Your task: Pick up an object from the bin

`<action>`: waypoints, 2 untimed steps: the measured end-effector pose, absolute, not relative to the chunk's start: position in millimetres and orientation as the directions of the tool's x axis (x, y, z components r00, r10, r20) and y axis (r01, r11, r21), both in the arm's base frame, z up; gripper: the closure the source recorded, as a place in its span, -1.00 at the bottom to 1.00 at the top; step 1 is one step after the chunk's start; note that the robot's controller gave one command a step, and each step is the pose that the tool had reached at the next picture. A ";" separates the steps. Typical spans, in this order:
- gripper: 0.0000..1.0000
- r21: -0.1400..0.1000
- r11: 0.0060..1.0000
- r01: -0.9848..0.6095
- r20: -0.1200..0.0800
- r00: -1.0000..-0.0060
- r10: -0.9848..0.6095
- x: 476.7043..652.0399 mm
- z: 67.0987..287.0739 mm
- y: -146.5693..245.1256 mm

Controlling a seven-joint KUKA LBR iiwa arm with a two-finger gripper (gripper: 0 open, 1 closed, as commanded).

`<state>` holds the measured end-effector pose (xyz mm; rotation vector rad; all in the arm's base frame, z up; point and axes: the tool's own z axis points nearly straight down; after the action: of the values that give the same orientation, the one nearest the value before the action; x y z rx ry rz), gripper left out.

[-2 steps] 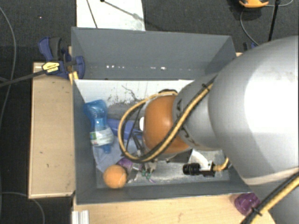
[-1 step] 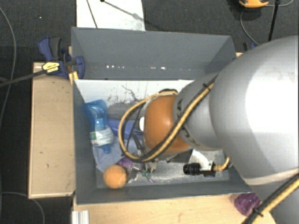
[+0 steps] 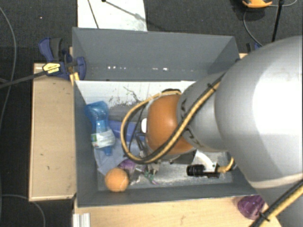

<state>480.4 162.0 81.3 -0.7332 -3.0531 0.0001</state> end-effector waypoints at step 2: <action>1.00 -0.003 0.891 0.455 0.004 -0.891 0.455 479.5 100.8 161.5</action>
Offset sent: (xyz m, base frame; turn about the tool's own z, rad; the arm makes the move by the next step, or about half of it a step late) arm 0.0001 0.0000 0.0534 0.0000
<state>479.5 161.5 100.8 -0.7335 -3.0503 0.0030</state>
